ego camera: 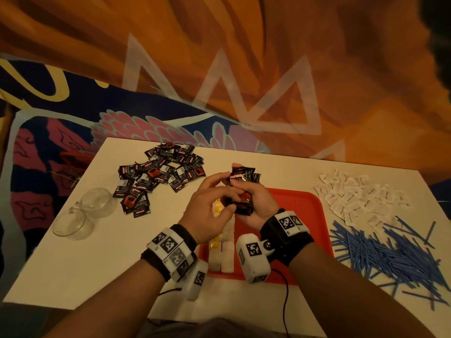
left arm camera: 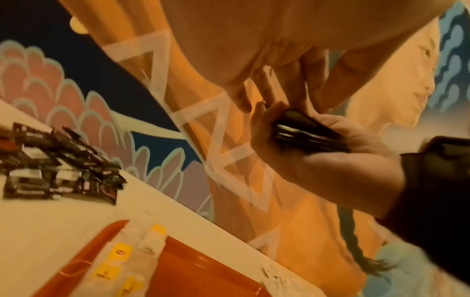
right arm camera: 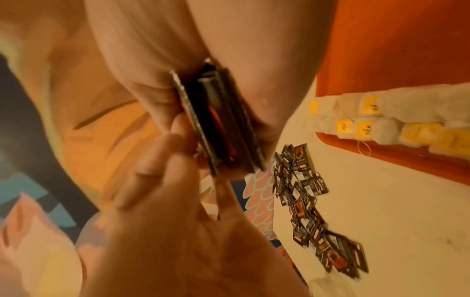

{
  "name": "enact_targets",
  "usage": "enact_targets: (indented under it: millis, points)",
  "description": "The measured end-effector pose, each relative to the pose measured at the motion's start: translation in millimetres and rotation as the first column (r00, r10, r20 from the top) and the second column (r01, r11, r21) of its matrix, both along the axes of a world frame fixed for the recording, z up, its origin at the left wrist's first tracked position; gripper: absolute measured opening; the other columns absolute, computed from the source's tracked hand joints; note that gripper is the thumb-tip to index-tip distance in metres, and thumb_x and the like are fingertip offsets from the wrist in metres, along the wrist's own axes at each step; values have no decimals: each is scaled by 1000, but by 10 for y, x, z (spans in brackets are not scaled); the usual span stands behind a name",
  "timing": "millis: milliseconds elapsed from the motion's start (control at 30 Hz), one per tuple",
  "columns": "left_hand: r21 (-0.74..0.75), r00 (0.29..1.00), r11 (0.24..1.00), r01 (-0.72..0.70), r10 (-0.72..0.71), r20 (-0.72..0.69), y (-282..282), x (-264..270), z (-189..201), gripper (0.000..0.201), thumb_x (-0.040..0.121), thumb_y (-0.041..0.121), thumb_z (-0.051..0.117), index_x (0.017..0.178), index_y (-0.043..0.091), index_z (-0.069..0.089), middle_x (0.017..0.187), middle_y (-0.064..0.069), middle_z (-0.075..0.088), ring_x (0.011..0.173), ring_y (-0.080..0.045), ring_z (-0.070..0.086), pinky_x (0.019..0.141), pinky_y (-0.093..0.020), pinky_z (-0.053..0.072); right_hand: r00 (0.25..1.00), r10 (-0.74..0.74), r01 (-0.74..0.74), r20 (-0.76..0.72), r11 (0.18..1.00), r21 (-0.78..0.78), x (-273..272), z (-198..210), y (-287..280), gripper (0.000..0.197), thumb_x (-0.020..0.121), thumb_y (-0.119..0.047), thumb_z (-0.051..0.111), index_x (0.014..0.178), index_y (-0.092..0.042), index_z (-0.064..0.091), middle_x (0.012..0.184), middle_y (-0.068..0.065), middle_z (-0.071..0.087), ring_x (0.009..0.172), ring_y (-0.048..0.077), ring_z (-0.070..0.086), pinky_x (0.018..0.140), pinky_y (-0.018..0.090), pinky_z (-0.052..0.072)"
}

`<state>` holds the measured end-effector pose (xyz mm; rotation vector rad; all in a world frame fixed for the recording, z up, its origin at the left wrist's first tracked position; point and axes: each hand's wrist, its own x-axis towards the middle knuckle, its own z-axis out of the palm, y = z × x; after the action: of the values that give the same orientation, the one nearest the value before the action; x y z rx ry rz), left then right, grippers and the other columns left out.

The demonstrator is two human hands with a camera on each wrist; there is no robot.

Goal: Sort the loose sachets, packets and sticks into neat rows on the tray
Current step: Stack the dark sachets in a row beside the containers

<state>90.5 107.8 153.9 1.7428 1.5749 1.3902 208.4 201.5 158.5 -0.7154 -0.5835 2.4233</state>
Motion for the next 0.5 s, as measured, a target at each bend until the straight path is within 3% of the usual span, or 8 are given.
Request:
enact_targets:
  millis: [133,233,300,333,400,433,500]
  points:
    - [-129,973,975,-181,196,120,140,136,86,20,87,14,64,100,20,50,112,-1,43,101,-8,53,95,-23,48,979,-114,85,169,982,170,-59,44,-4,41,84,6,50,123,-6,55,85,14,64,73,23,64,64,32,55]
    - [-334,933,900,-280,337,125,233,126,210,32,89,13,70,108,20,45,116,0,37,97,-6,49,90,-22,49,962,-196,143,193,956,254,-71,-3,-24,51,79,6,52,127,-10,58,96,16,67,89,32,61,75,40,54]
    - [-487,919,848,-211,341,196,260,105,247,39,89,15,71,115,20,42,114,-1,42,102,-10,50,90,-28,48,955,-215,151,203,945,290,-56,-2,-28,50,80,3,54,128,-11,59,105,16,70,94,35,62,82,48,52]
    - [-553,887,824,-122,341,312,263,97,255,40,90,13,70,118,17,42,113,-3,48,101,-14,55,89,-32,50,957,-214,151,198,945,291,-44,-3,-27,47,83,3,52,127,-12,59,110,16,71,96,35,64,86,51,52]
    - [-606,731,790,88,361,578,256,83,282,34,92,3,65,119,8,45,109,-12,60,97,-23,65,90,-39,54,963,-181,120,201,952,281,-16,-4,-29,40,86,2,51,123,-8,63,117,19,69,103,40,65,93,55,50]
    - [-605,675,780,159,361,643,257,67,284,29,92,-1,63,118,3,49,107,-16,64,96,-26,67,90,-41,55,962,-151,85,225,956,280,-8,-17,-26,39,83,-1,55,120,-7,65,119,22,67,108,44,63,96,57,49]
    - [-614,676,750,245,322,663,250,9,287,19,93,-3,58,113,-2,58,101,-17,67,96,-28,67,91,-44,53,957,-66,-17,283,960,281,6,-40,-41,42,73,-11,63,114,-6,68,124,28,62,116,49,57,101,61,44]
